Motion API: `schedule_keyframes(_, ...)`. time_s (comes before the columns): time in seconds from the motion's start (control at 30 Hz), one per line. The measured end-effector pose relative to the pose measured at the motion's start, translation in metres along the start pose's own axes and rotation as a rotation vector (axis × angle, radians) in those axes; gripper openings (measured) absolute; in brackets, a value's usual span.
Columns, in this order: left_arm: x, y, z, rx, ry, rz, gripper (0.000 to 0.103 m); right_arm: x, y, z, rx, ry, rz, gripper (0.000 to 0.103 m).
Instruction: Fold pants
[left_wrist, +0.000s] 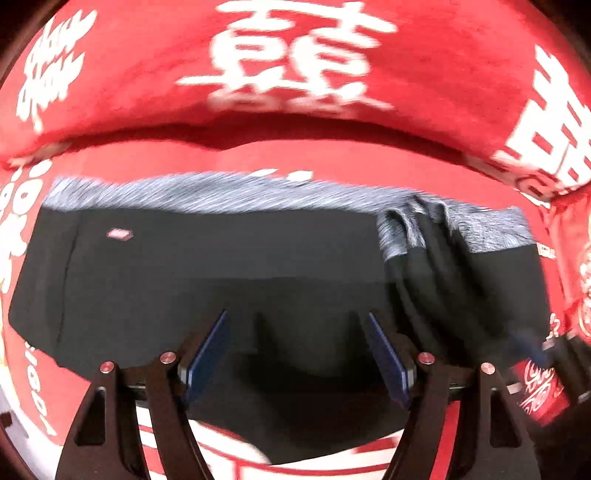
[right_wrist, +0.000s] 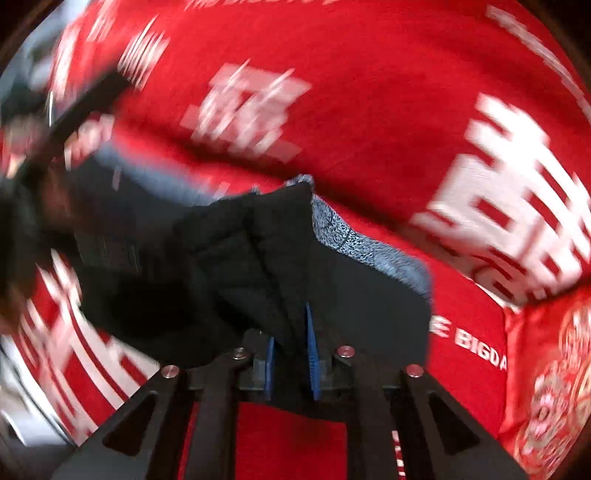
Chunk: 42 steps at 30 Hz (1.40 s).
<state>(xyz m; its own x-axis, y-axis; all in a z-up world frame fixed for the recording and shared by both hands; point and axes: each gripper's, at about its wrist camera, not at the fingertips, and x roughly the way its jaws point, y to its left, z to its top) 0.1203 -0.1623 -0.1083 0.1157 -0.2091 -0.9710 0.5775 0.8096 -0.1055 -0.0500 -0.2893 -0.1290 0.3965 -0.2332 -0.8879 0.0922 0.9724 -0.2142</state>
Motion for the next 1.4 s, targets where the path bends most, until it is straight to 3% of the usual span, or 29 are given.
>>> schedule_keyframes(0.03,0.001,0.007,-0.002,-0.003,0.005,0.007,0.076,0.013,0.022,-0.003,-0.088,0.041,-0.068,0.023)
schedule_keyframes(0.1,0.001,0.014,-0.008,-0.003,0.011,0.005,0.076,0.017,0.049,-0.010,-0.220,0.040,-0.200,0.027)
schedule_keyframes(0.2,-0.002,0.012,-0.008,0.008,0.016,-0.012,0.076,0.002,0.051,-0.014,-0.200,0.027,-0.164,0.033)
schedule_keyframes(0.27,-0.006,0.006,-0.002,0.020,0.021,-0.045,0.076,-0.013,0.028,-0.012,-0.048,0.045,-0.033,0.036)
schedule_keyframes(0.33,-0.015,-0.006,0.001,0.048,0.022,-0.100,0.076,-0.023,-0.013,-0.012,0.205,0.057,0.120,0.036)
schedule_keyframes(0.47,-0.022,-0.044,0.009,0.134,0.041,-0.203,0.076,-0.009,-0.104,-0.043,0.839,0.086,0.414,0.036)
schedule_keyframes(0.5,-0.021,-0.055,0.011,0.151,0.046,-0.230,0.076,-0.005,-0.114,-0.053,0.939,0.085,0.469,0.036)
schedule_keyframes(0.57,-0.014,-0.071,0.015,0.176,0.077,-0.266,0.076,0.006,-0.129,-0.067,1.077,0.076,0.573,0.036)
schedule_keyframes(0.73,0.015,-0.091,0.017,0.177,0.159,-0.278,0.076,0.025,-0.133,-0.097,1.280,0.109,0.692,0.036)
schedule_keyframes(0.8,0.021,-0.091,0.017,0.167,0.170,-0.287,0.074,0.026,-0.132,-0.104,1.325,0.105,0.720,0.036)
schedule_keyframes(0.83,0.022,-0.092,0.016,0.171,0.170,-0.286,0.065,0.026,-0.132,-0.107,1.338,0.112,0.731,0.036)
schedule_keyframes(0.97,0.019,-0.094,0.012,0.193,0.158,-0.275,0.065,0.023,-0.130,-0.118,1.407,0.108,0.769,0.036)
schedule_keyframes(1.13,0.018,-0.093,0.014,0.183,0.146,-0.265,0.059,0.038,-0.138,-0.114,1.443,0.107,0.753,0.035)
schedule_keyframes(1.2,0.010,-0.090,0.014,0.166,0.135,-0.271,0.059,0.043,-0.139,-0.116,1.479,0.114,0.778,0.005)
schedule_keyframes(1.3,-0.011,-0.087,0.008,0.177,0.092,-0.269,0.059,0.023,-0.141,-0.102,1.411,0.053,0.808,0.005)
schedule_keyframes(1.4,-0.007,-0.082,-0.005,0.180,0.107,-0.221,0.059,0.011,-0.129,-0.092,1.300,0.101,0.794,0.005)
